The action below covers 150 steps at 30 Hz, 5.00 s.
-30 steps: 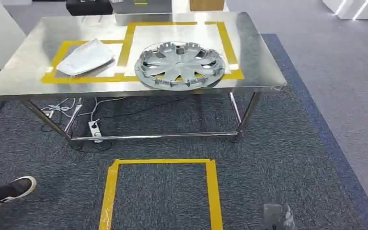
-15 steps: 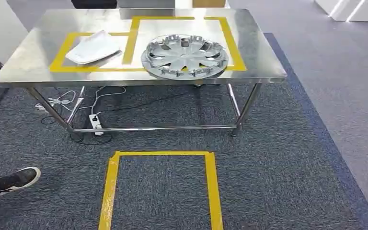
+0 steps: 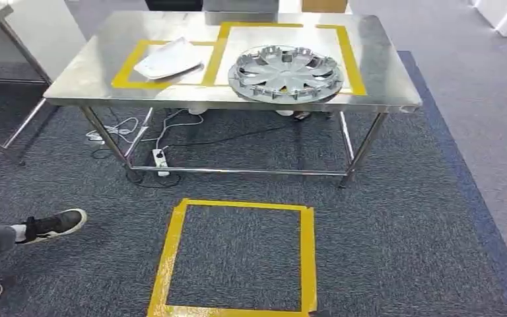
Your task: Take the parts from the cabinet and place them on the table.
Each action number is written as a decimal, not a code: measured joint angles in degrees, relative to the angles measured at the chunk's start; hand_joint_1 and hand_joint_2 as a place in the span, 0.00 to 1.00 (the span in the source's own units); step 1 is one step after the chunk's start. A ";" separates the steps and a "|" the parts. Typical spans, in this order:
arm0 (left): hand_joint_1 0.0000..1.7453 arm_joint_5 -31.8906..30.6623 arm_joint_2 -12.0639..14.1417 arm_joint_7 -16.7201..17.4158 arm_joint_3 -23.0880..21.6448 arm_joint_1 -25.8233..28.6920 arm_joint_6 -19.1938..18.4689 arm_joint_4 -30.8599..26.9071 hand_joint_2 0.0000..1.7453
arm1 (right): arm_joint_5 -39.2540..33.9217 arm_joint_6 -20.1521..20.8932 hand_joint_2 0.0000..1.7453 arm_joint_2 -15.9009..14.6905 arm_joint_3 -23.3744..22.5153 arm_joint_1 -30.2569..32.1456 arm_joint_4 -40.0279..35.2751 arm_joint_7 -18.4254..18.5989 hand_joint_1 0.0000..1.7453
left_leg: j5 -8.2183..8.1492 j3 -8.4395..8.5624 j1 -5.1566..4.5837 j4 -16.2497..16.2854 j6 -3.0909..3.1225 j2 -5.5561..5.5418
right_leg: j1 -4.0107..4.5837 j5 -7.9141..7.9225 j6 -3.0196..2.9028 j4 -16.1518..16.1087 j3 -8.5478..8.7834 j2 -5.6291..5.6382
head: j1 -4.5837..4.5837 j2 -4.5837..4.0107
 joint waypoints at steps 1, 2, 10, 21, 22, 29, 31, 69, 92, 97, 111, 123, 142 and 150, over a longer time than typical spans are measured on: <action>0.00 0.09 -0.02 0.02 -0.11 0.09 0.00 -0.13 0.00 | -0.22 0.33 0.00 0.00 0.15 0.05 0.04 -0.07 0.00 | -2.90 -0.56 0.06 1.96 -0.68 2.14 | -0.07 0.31 -0.50 -0.13 -0.18 -0.47 | -0.44 0.00; 0.00 0.15 -0.02 0.02 -0.24 0.07 0.00 -0.15 0.00 | -0.39 0.70 0.00 0.00 0.28 0.17 0.13 -0.07 0.00 | -6.06 -1.52 0.38 5.26 -1.25 3.12 | -0.09 0.49 -0.57 -0.13 -0.39 -1.35 | -0.70 0.00; 0.00 0.11 0.02 0.02 -0.48 0.14 0.37 -0.44 0.00 | -1.38 2.45 0.00 -0.04 0.28 0.26 0.41 0.04 0.00 | -5.43 7.53 2.40 -0.84 -4.27 9.07 | -0.88 0.90 1.29 0.71 -1.23 -7.77 | -0.72 0.00; 0.00 -0.98 -0.11 0.22 -0.72 0.24 0.52 -0.55 0.00 | -1.42 5.07 0.00 -0.35 0.26 0.19 0.74 0.57 0.00 | -3.30 4.71 1.04 -1.73 1.52 3.62 | -0.79 -7.46 2.76 19.60 -10.30 -1.67 | -0.09 0.00; 0.00 -1.12 -0.11 0.22 -0.72 0.23 0.52 -0.55 0.00 | -1.57 5.38 0.00 -0.39 0.26 0.19 0.74 0.61 0.00 | -3.15 4.69 0.91 -1.72 1.52 2.78 | -0.66 -5.41 2.39 17.45 -9.34 -1.57 | -0.07 0.00; 0.00 -1.68 -0.13 0.31 -0.66 0.10 0.63 -0.55 0.00 | -2.62 7.64 0.00 -0.55 0.20 -0.08 0.81 0.83 0.00 | -1.81 3.30 0.83 -1.58 -0.26 -1.90 | -0.29 0.94 1.10 1.41 -2.13 1.96 | -0.13 0.00; 0.00 -2.14 0.00 0.31 -0.66 0.10 0.70 -0.55 0.00 | -3.04 8.87 0.00 -0.46 0.11 -0.05 0.83 0.96 0.00 | -2.67 2.49 0.51 -0.42 -0.78 0.06 | -0.97 1.92 0.66 0.57 -1.91 0.20 | -0.22 0.00; 0.00 -3.80 0.04 -0.26 1.75 -1.45 1.71 0.37 0.00 | -2.34 8.54 0.00 -0.39 -1.60 0.28 0.90 -0.83 0.00 | -5.49 -0.48 1.88 8.30 -2.15 4.87 | -0.73 1.48 0.87 0.42 -1.86 -5.77 | -1.09 0.00; 0.00 -2.56 -0.04 -0.50 2.56 -1.82 2.58 1.16 0.00 | -1.53 9.33 0.00 -0.37 -2.23 0.10 0.87 -0.52 0.00 | -2.75 2.77 1.31 -0.87 -0.94 -1.81 | -0.92 2.45 1.07 0.16 -2.54 1.46 | -0.59 0.00; 0.00 -1.73 -0.02 -0.61 2.56 -2.07 2.86 1.31 0.00 | -1.57 9.68 0.00 -0.37 -2.62 0.36 0.90 -0.46 0.00 | -10.64 -4.74 1.73 15.74 -2.27 4.08 | -0.66 2.04 0.59 -0.15 -2.01 -3.63 | -0.90 0.00; 0.00 0.31 -0.09 -0.87 2.03 -2.24 3.76 1.60 0.00 | -0.87 9.70 0.00 -0.42 -2.73 0.12 0.90 -0.48 0.00 | -3.24 3.87 1.26 -1.43 1.00 4.29 | -0.52 -8.02 3.06 17.10 -9.06 -1.75 | -0.07 0.00; 0.00 1.01 0.00 -0.85 1.51 -2.33 4.02 1.95 0.00 | -0.41 9.94 0.00 -0.44 -3.67 -0.04 0.90 -0.24 0.00 | -3.94 3.07 0.75 -0.38 -0.31 -0.65 | 0.17 3.53 0.18 -0.92 -3.04 1.16 | 0.22 0.00; 0.00 1.57 -0.04 -0.85 1.12 -2.44 4.22 2.16 0.00 | 0.15 10.36 0.00 -0.50 -3.94 -0.04 1.03 -0.24 0.00 | -3.27 3.38 1.45 -0.84 0.89 4.03 | -0.57 -7.75 3.19 17.94 -10.15 -1.77 | 0.83 0.00; 0.00 2.67 -0.04 -0.77 0.68 -2.46 4.44 2.16 0.00 | 0.39 11.54 0.00 -0.52 -4.09 0.04 1.03 -0.15 0.00 | -2.95 3.06 1.32 -0.69 0.30 -2.16 | 0.33 1.90 0.47 1.99 -4.24 3.84 | 0.98 0.00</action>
